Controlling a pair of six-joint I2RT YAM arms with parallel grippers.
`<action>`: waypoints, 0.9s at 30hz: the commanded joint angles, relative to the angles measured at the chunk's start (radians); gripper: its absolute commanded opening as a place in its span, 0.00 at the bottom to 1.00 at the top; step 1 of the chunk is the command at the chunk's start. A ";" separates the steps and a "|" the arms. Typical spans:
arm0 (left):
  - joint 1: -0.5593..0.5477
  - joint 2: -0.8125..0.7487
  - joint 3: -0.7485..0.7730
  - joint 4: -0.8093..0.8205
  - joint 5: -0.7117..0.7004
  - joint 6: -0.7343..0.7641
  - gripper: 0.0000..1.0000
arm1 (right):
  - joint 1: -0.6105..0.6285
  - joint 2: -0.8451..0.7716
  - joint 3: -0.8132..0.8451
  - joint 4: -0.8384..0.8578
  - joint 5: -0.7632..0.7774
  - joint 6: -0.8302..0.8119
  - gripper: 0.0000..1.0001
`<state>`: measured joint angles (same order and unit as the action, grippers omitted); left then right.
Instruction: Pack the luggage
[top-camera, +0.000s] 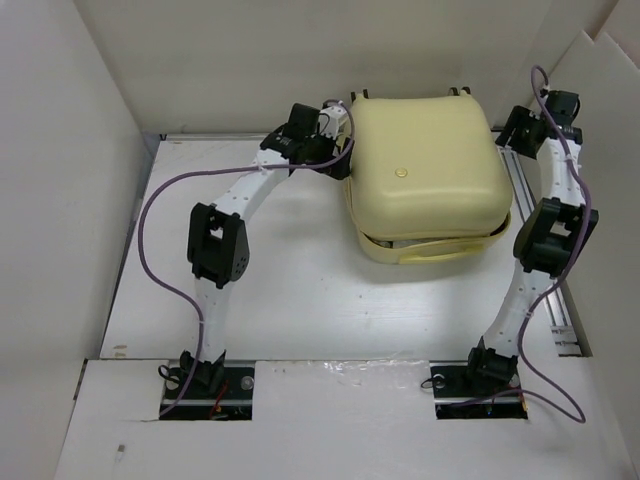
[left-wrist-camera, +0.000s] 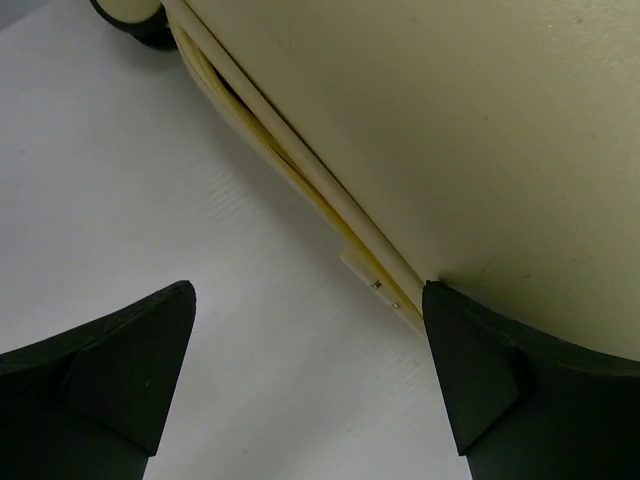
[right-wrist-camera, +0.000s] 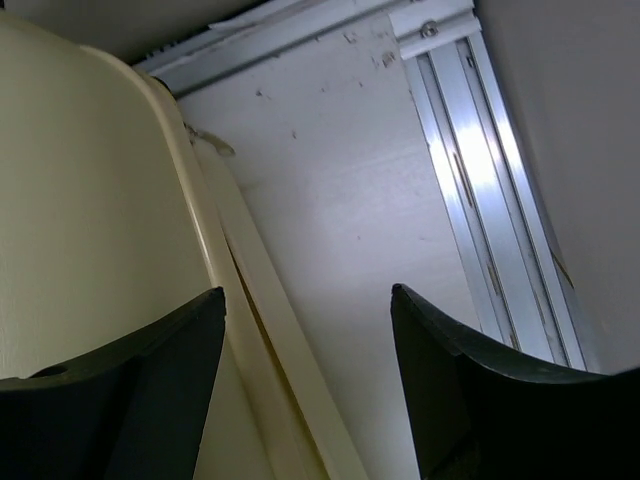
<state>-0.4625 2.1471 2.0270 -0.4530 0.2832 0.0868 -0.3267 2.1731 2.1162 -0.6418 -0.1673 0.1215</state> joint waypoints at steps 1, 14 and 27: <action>0.019 0.046 0.059 0.017 0.192 -0.152 0.94 | 0.096 0.103 0.071 0.007 -0.169 0.027 0.72; -0.119 -0.146 -0.528 0.186 0.228 0.160 0.93 | 0.450 0.243 0.034 0.243 -0.659 0.003 0.67; -0.352 -0.516 -0.783 0.059 -0.107 0.588 0.93 | 0.649 0.186 -0.053 0.298 -0.663 -0.016 0.68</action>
<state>-0.7692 1.7721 1.2808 -0.3393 0.2623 0.4751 0.3595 2.3127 2.1628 -0.0166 -0.7376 0.0643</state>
